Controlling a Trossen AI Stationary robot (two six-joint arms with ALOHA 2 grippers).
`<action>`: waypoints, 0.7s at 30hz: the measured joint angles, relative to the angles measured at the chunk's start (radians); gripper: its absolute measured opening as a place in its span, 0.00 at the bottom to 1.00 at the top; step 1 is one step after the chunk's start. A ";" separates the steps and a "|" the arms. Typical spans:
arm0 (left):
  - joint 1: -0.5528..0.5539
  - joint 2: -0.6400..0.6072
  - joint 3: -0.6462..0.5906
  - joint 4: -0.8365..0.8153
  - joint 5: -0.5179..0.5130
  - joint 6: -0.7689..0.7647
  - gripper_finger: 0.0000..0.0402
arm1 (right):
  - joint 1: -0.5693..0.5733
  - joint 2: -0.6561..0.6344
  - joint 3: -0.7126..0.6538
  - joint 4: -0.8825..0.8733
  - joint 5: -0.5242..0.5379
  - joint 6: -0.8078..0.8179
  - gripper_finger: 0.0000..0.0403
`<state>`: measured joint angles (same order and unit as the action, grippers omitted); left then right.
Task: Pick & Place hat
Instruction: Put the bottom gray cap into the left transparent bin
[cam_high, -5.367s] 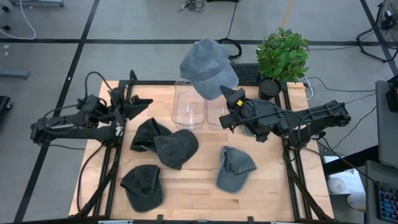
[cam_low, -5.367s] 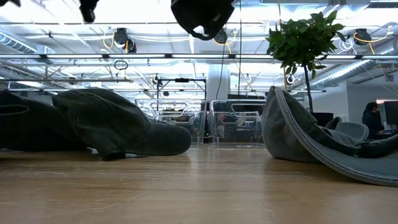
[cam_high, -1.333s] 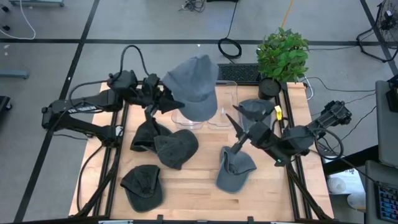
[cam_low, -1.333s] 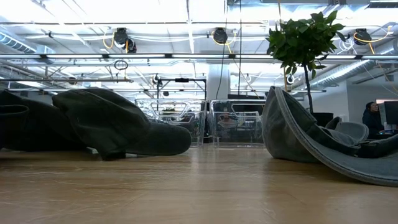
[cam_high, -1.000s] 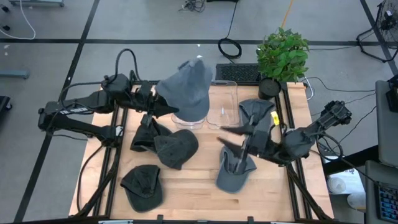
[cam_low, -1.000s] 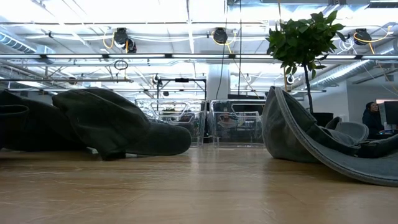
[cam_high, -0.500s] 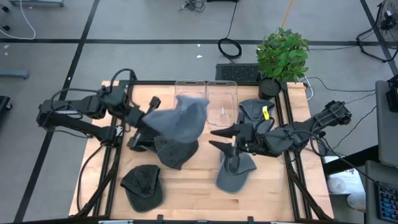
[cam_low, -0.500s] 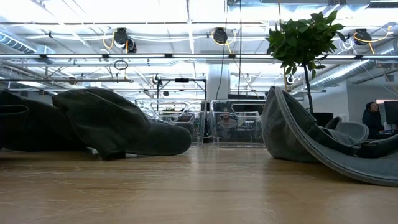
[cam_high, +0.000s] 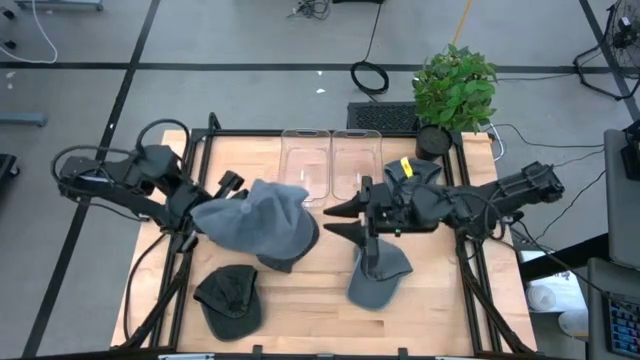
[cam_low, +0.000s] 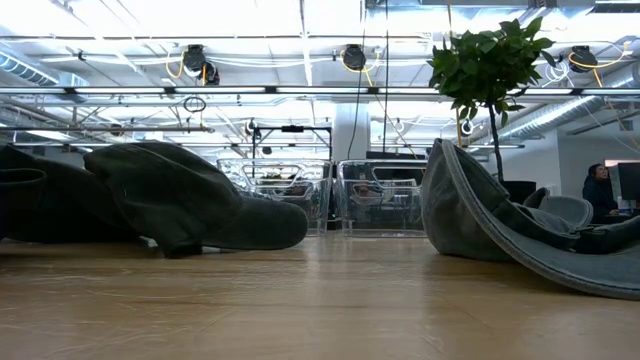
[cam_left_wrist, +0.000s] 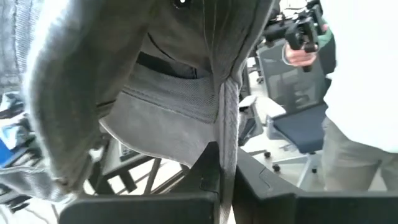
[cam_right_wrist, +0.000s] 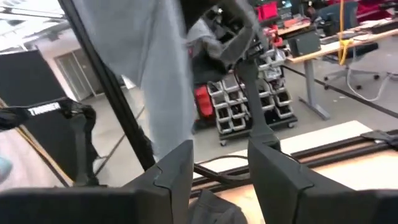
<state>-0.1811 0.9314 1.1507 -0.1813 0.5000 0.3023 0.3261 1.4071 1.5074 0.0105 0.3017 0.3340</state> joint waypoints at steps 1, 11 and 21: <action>-0.007 0.006 0.000 0.004 -0.007 0.000 0.02 | -0.013 0.001 0.000 0.021 -0.021 0.004 0.36; -0.021 0.072 0.000 0.054 -0.052 0.015 0.02 | -0.068 0.063 0.001 0.128 -0.201 0.051 0.37; -0.041 0.068 0.000 0.075 -0.089 -0.017 0.02 | -0.050 0.000 0.002 0.053 -0.198 0.050 0.38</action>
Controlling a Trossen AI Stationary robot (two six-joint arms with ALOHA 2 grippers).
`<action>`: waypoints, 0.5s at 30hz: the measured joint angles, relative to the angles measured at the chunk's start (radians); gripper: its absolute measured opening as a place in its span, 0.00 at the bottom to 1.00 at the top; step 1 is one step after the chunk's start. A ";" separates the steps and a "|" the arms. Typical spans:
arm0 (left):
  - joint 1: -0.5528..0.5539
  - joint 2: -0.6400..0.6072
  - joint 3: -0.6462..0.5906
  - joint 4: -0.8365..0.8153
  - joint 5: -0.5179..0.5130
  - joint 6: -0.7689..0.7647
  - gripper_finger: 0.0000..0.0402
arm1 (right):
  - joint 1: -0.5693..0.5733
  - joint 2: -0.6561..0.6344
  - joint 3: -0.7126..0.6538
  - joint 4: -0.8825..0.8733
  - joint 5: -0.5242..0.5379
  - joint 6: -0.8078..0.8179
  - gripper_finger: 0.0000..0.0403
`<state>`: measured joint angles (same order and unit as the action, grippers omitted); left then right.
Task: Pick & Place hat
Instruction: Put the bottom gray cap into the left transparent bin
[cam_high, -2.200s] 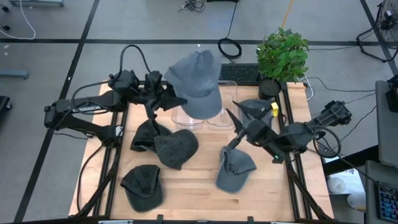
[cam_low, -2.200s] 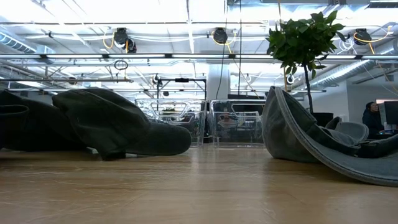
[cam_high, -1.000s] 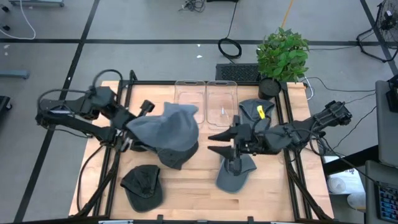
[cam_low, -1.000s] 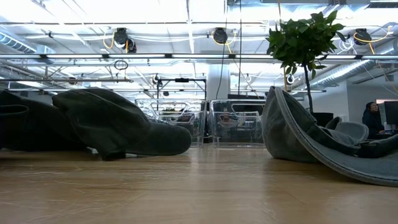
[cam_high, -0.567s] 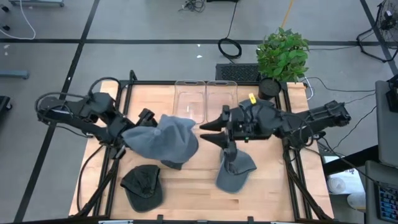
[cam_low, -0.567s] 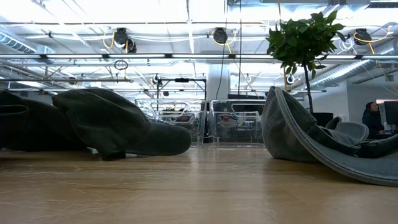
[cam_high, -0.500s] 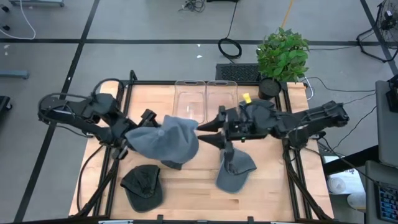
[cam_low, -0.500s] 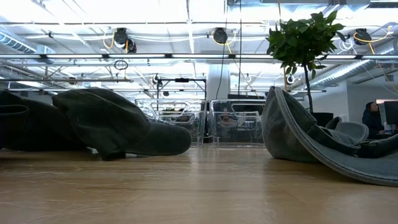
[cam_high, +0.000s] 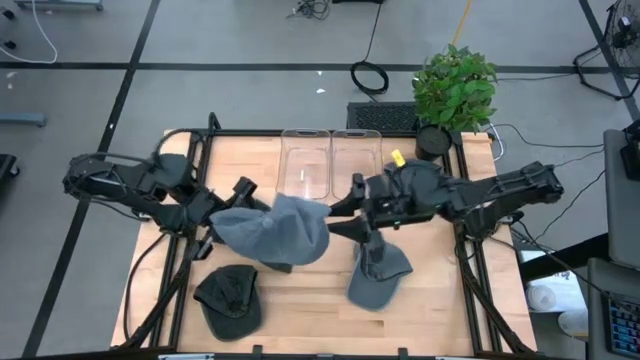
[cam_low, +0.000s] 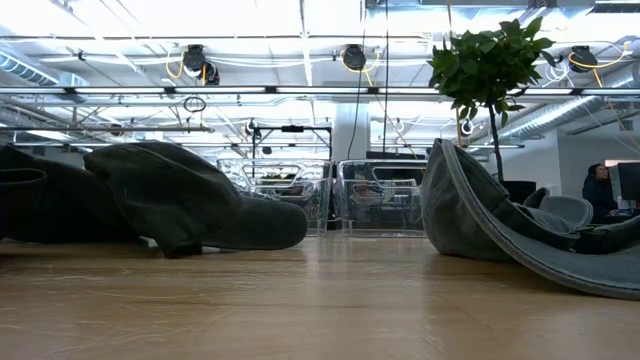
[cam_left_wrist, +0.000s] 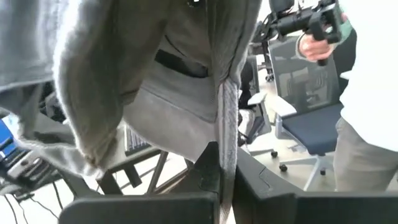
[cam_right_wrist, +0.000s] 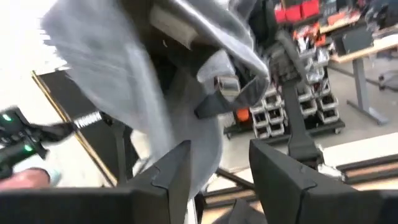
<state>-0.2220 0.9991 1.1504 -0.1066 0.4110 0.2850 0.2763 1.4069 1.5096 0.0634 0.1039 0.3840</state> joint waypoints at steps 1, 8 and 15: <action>-0.004 -0.007 0.000 0.000 -0.006 0.000 0.02 | 0.001 -0.014 0.000 -0.017 -0.002 0.000 0.38; -0.010 -0.010 0.000 -0.003 -0.028 -0.006 0.02 | 0.007 -0.044 0.000 -0.054 -0.003 0.012 0.42; -0.009 -0.004 0.000 0.004 -0.048 0.002 0.02 | -0.006 -0.033 0.000 -0.058 -0.004 0.013 0.51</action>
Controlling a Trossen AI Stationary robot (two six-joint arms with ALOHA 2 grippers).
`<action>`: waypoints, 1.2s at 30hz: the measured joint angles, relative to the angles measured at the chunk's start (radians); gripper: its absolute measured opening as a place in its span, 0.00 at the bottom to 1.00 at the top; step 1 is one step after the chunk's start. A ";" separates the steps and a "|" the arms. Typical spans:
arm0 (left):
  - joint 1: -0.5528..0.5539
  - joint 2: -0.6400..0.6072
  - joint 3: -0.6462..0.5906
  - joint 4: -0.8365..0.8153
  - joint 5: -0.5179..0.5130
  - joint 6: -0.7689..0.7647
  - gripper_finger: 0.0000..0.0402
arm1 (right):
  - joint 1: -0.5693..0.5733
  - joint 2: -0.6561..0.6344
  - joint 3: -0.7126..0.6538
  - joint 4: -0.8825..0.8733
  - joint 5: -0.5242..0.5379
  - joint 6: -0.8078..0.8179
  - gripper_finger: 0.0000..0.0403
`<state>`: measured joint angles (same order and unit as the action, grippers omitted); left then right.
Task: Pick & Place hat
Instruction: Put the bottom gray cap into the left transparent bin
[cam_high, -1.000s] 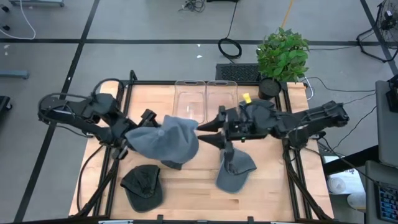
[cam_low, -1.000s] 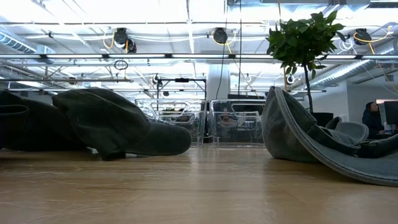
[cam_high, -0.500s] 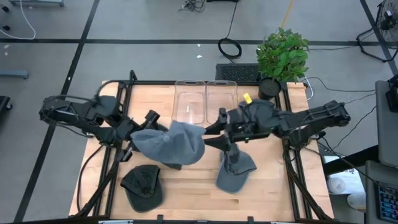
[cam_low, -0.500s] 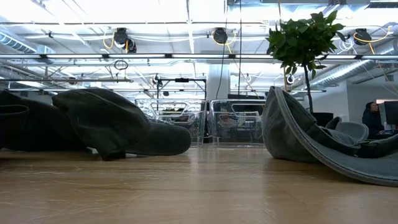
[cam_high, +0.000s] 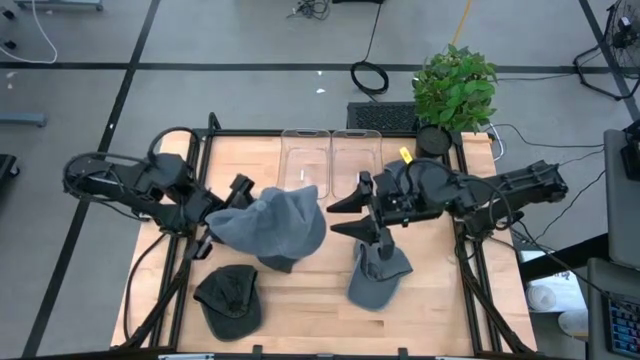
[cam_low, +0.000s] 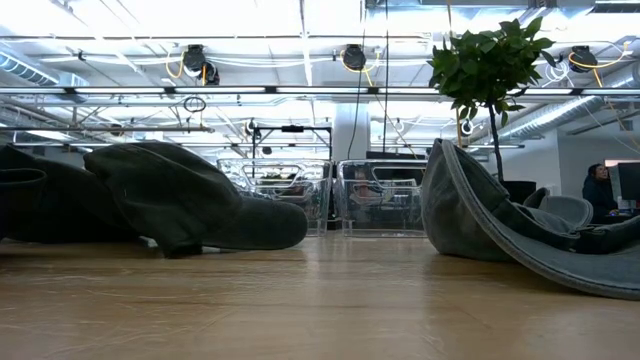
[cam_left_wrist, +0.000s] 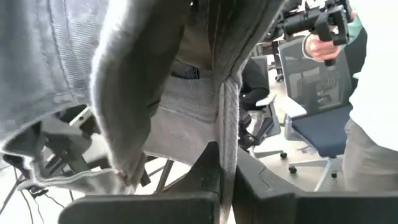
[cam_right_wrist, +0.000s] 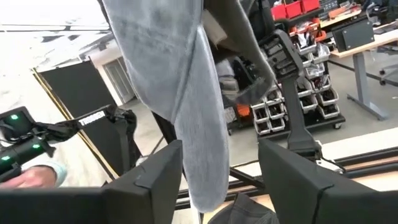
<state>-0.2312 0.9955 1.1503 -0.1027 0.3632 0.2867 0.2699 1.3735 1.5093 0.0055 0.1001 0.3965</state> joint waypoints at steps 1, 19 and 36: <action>0.002 0.001 0.000 0.001 -0.001 0.000 0.02 | 0.000 0.000 0.000 0.000 -0.001 0.000 0.52; 0.057 0.064 0.000 0.062 -0.004 -0.009 0.02 | -0.014 0.011 -0.001 0.051 -0.119 -0.008 0.33; 0.106 0.032 0.000 0.127 -0.077 -0.268 0.23 | -0.023 -0.016 0.000 0.068 -0.045 -0.041 0.01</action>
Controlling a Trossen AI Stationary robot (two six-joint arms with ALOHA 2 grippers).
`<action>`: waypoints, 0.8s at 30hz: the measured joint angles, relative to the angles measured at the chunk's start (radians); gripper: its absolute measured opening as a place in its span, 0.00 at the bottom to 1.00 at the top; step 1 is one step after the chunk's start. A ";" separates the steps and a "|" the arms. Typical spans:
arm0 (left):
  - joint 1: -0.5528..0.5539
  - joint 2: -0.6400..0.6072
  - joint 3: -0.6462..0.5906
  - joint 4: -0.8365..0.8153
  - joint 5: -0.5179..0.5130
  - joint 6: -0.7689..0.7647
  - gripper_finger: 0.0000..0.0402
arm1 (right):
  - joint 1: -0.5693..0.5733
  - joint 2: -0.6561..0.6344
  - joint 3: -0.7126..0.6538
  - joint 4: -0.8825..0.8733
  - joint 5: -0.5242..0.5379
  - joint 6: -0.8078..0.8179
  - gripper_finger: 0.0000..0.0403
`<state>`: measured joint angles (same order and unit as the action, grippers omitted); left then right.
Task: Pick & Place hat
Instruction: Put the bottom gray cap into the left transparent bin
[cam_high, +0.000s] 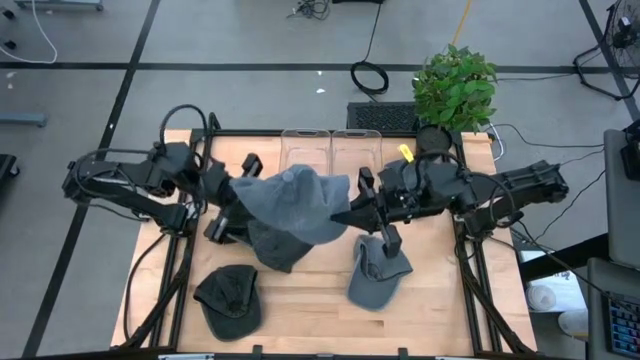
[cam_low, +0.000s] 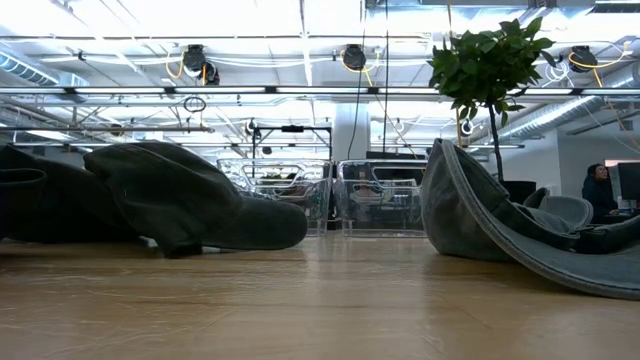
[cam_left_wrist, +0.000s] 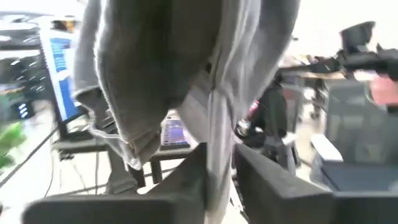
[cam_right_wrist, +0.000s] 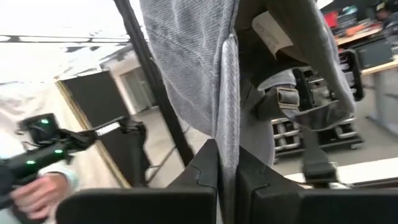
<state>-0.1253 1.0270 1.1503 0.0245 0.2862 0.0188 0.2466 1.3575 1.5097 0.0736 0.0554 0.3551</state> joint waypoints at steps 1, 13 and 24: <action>0.004 -0.009 0.000 -0.002 -0.014 -0.024 0.27 | 0.000 -0.009 0.000 -0.009 0.001 -0.005 0.01; 0.021 -0.146 0.001 -0.054 -0.075 -0.182 0.65 | 0.013 -0.110 -0.001 -0.176 0.093 -0.023 0.00; 0.021 -0.154 0.114 -0.241 -0.290 -0.056 0.63 | 0.011 -0.097 -0.001 -0.243 -0.041 -0.020 0.00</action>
<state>-0.1047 0.8726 1.2640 -0.2166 -0.0037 -0.0373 0.2572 1.2606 1.5085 -0.1699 0.0143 0.3348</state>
